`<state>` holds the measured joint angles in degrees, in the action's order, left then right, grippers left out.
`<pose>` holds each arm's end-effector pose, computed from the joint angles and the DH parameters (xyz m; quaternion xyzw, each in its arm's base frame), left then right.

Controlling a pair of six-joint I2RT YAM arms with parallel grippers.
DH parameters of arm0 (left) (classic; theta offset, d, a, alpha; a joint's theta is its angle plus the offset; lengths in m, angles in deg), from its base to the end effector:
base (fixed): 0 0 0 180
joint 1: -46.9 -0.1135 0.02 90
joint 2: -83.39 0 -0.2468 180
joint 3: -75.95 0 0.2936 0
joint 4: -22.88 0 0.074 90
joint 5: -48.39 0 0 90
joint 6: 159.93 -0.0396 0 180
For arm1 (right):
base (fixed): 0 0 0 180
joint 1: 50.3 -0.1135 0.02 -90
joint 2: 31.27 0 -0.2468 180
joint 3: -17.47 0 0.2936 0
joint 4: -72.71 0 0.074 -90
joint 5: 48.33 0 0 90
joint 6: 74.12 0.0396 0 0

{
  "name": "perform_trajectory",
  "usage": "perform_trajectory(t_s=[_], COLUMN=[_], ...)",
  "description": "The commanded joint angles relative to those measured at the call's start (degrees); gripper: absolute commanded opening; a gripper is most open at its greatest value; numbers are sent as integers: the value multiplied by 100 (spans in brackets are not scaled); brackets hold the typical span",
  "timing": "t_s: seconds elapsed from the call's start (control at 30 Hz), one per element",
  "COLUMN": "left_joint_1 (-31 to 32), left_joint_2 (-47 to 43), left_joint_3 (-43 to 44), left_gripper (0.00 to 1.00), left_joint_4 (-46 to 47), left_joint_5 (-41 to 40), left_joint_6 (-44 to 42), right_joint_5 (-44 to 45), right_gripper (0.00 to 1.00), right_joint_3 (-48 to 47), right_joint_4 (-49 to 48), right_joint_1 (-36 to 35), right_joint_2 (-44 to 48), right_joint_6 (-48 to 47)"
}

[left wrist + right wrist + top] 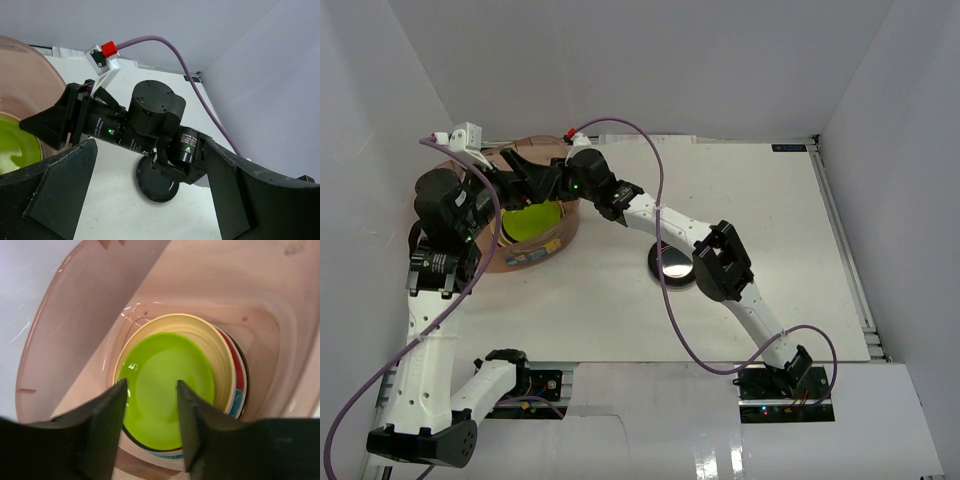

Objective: Place the plates into the plastic bin on the countertop

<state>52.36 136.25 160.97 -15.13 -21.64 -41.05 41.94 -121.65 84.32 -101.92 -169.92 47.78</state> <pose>0.2279 -0.0354 0.4552 -0.0346 0.7394 -0.3178 0.5925 0.3791 0.4783 0.2570 -0.1308 0.7612 0.4216 0.4750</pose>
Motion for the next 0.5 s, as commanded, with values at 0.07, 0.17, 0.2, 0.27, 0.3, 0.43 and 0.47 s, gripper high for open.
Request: perform_trajectory(t_s=[0.07,0.17,0.2,0.27,0.3,0.43,0.47], left_joint_1=[26,26,35,210,532,2026,2378], left_joint_2=[-162,-119,-75,48,118,671,986], left_joint_3=[-221,-440,-494,-669,-722,-942,-968], left_gripper=[98,98,98,98,98,98,98], left_joint_4=[283,600,687,776,802,829,846], left_joint_5=[253,657,823,851,633,-324,-623], left_joint_6=[441,740,950,1110,1119,1119,1111], right_joint_5=[96,43,60,130,287,597,605], right_gripper=[56,54,46,33,19,8,8], right_joint_3=[-30,716,1014,2234,2752,5582,6666], right_joint_4=[-509,-579,-614,-754,-851,-1238,-1308], right_joint_1=[-15,72,134,213,292,704,932], right_joint_2=[750,1496,2029,3047,3463,5476,6281], right_joint_6=[-79,-123,-140,-219,-289,-124,-44])
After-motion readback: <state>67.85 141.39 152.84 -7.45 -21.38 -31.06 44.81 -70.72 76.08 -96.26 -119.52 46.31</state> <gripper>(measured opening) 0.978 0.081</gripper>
